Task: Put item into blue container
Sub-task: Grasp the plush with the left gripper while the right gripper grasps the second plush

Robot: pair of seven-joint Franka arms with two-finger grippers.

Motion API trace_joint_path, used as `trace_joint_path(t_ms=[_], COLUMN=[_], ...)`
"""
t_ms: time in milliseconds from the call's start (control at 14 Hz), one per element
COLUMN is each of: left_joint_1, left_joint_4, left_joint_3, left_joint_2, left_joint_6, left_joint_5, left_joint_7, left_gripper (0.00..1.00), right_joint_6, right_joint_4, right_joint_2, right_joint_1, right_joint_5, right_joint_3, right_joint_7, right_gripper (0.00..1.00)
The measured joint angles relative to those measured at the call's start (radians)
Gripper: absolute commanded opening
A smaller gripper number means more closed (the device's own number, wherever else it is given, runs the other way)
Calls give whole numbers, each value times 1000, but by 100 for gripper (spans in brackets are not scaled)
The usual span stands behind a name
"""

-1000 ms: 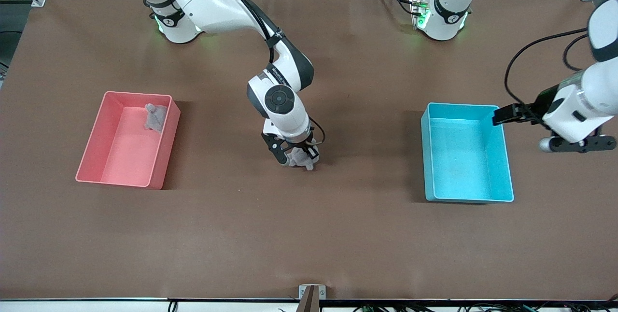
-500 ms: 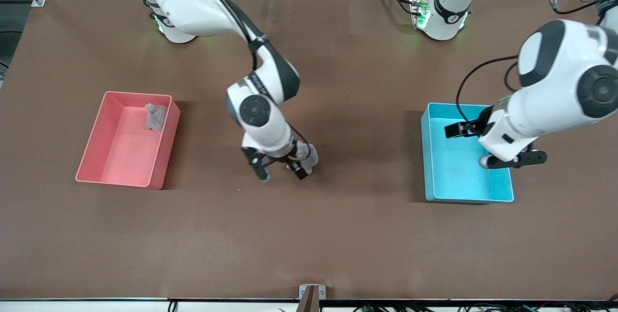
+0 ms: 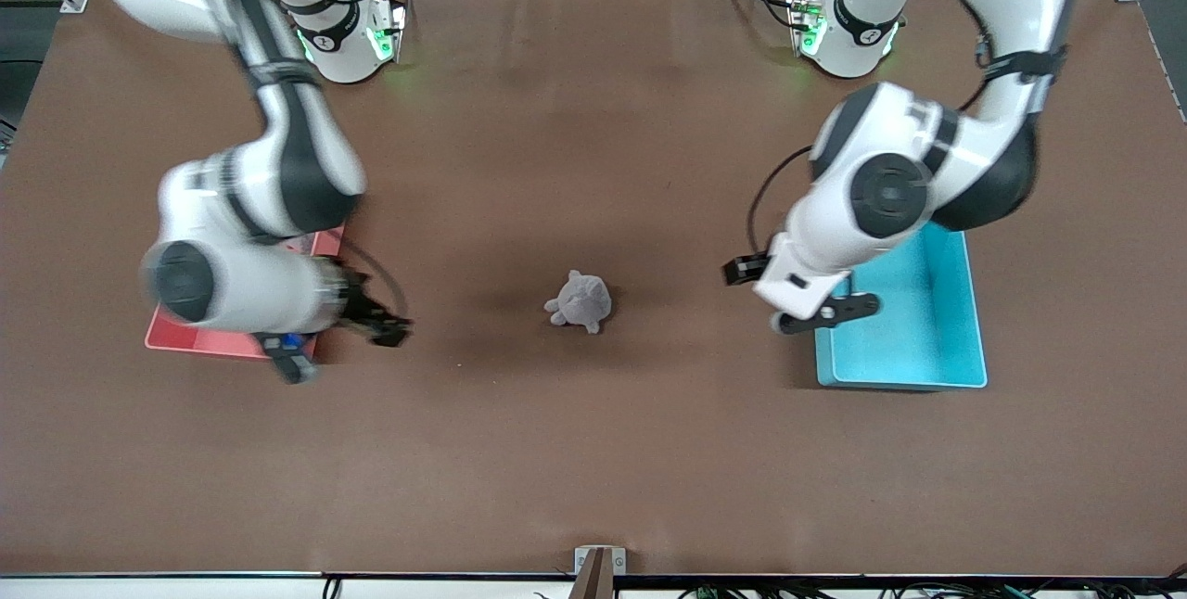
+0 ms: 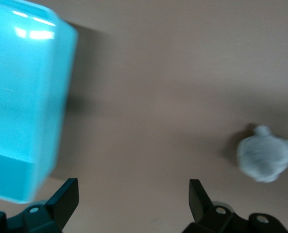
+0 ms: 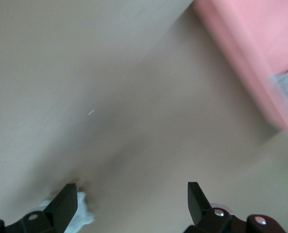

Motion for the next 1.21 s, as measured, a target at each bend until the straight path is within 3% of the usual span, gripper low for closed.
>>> trace_joint_path(t_ms=[286, 714, 1000, 1214], left_joint_1=[-116, -198, -247, -264], left_joint_4=[0, 0, 2, 1], left_joint_3=[0, -1, -1, -1], left_joint_2=[110, 227, 292, 320], left_joint_6=[273, 563, 610, 610], left_joint_5=[0, -3, -31, -34], left_joint_7=[-189, -364, -391, -393], left_gripper=[100, 100, 100, 100], right_joint_6=[-13, 176, 371, 413], right_joint_4=[-175, -543, -791, -875], right_joint_2=[-110, -278, -343, -343], right_joint_1=[-190, -264, -298, -360], right_joint_5=[3, 3, 3, 3], right_joint_3=[0, 1, 2, 2], right_joint_7=[-260, -414, -531, -666], right_gripper=[100, 100, 100, 100])
